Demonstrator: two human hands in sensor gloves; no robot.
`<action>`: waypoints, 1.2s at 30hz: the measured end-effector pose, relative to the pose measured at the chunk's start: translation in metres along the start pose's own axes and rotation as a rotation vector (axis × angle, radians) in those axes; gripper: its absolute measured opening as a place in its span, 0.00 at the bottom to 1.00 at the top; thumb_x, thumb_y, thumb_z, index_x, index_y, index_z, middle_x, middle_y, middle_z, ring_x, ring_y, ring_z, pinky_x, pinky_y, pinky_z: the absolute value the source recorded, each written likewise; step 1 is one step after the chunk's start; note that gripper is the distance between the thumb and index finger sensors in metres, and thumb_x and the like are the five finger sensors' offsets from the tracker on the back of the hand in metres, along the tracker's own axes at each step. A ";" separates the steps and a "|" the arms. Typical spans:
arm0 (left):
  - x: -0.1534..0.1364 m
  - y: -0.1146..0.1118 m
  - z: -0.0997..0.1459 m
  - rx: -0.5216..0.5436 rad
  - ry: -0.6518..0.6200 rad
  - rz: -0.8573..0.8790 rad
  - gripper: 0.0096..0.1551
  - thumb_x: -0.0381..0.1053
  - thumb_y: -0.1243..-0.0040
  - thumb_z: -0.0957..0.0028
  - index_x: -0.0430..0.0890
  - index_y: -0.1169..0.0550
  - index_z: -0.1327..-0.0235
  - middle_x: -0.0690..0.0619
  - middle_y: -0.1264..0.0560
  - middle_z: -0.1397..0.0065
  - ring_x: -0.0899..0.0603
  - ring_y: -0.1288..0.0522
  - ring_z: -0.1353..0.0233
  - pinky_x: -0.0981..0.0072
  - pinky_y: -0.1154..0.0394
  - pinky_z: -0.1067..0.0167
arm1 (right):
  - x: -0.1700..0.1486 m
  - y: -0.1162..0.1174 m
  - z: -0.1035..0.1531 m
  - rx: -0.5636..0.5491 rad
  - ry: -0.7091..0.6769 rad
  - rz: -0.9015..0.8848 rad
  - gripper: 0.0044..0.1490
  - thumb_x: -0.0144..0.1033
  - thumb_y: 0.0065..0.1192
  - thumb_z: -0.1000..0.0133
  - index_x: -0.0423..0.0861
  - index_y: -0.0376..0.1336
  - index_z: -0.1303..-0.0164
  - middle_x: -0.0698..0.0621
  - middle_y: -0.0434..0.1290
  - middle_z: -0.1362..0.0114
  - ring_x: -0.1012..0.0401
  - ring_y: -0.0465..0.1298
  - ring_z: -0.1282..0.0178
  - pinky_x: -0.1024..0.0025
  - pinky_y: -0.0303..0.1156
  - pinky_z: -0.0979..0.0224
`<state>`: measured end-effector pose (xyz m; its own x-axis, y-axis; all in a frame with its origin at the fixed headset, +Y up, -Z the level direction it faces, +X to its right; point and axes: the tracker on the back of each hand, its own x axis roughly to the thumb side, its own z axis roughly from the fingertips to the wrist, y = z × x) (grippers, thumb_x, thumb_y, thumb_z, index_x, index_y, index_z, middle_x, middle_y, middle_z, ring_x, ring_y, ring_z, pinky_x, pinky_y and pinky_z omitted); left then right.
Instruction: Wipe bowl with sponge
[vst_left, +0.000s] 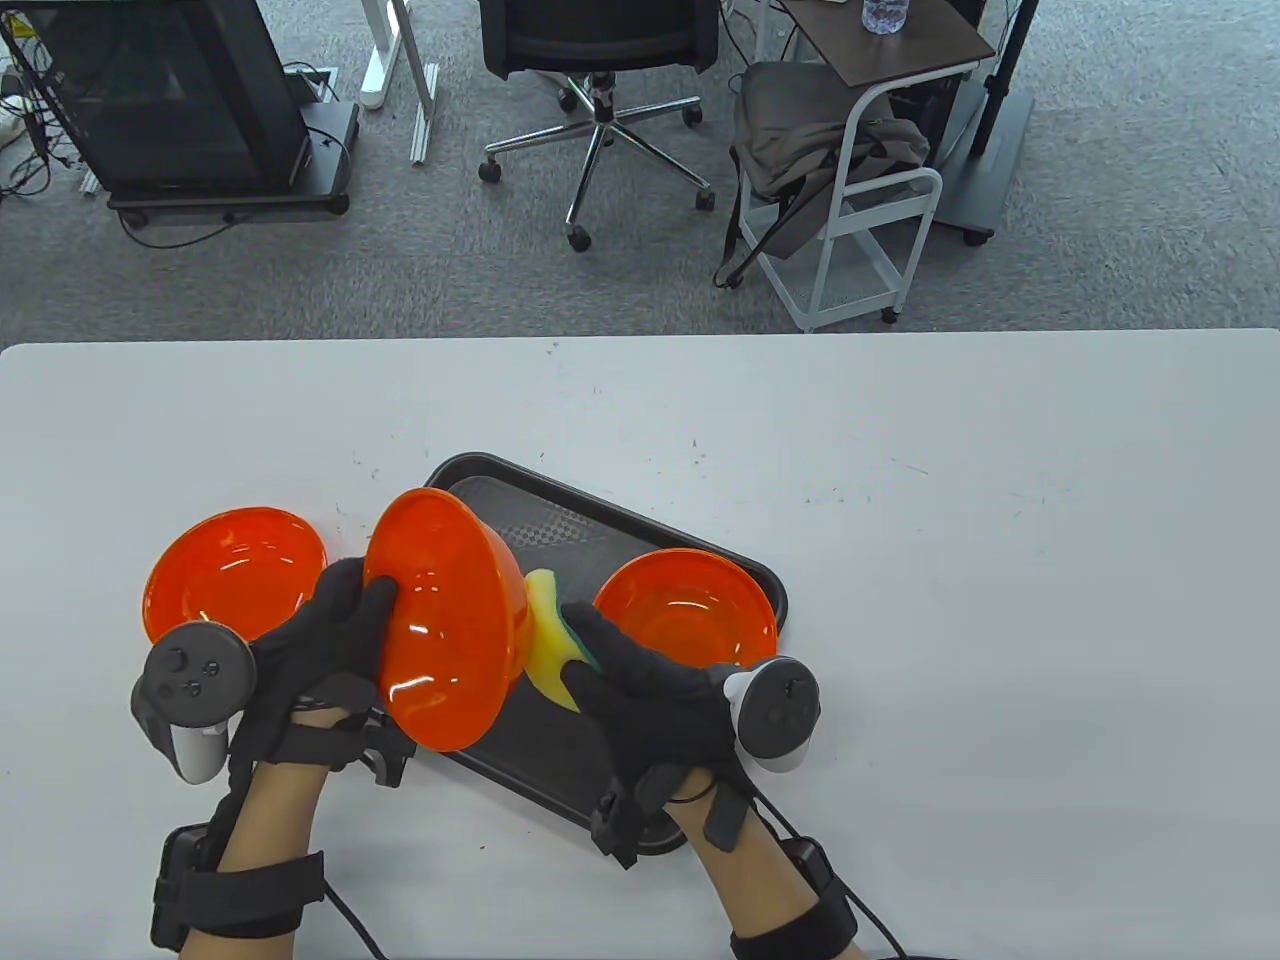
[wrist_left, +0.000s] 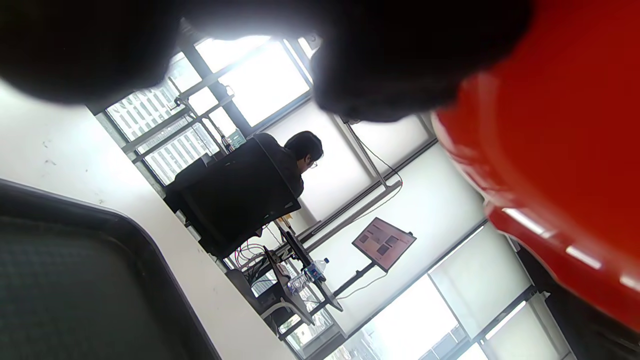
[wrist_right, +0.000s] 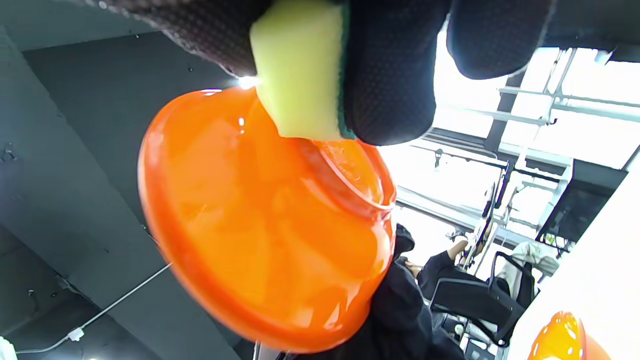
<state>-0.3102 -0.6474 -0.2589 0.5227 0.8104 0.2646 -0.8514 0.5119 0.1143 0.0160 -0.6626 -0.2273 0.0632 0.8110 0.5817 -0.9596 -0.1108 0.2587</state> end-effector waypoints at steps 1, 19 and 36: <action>0.001 -0.004 -0.001 -0.032 -0.010 0.008 0.31 0.62 0.38 0.46 0.39 0.21 0.44 0.56 0.15 0.76 0.54 0.21 0.86 0.59 0.16 0.76 | 0.000 0.000 0.000 -0.007 -0.001 0.002 0.31 0.40 0.59 0.35 0.41 0.55 0.26 0.35 0.73 0.30 0.45 0.79 0.38 0.36 0.68 0.34; 0.012 -0.025 0.004 -0.093 -0.018 0.157 0.31 0.62 0.39 0.45 0.39 0.22 0.44 0.57 0.15 0.76 0.55 0.21 0.86 0.60 0.16 0.76 | -0.005 0.009 -0.001 0.108 0.054 0.010 0.31 0.39 0.59 0.36 0.39 0.55 0.27 0.34 0.73 0.30 0.45 0.79 0.38 0.36 0.68 0.34; 0.001 -0.022 0.000 -0.115 0.011 0.179 0.30 0.62 0.39 0.45 0.39 0.22 0.44 0.57 0.15 0.76 0.55 0.21 0.86 0.60 0.16 0.76 | -0.003 0.003 -0.002 0.050 0.047 -0.110 0.31 0.40 0.59 0.35 0.41 0.55 0.27 0.35 0.73 0.30 0.46 0.80 0.38 0.36 0.68 0.34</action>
<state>-0.2914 -0.6580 -0.2610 0.3647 0.8940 0.2604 -0.9206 0.3882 -0.0436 0.0121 -0.6644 -0.2299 0.1531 0.8455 0.5116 -0.9326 -0.0476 0.3578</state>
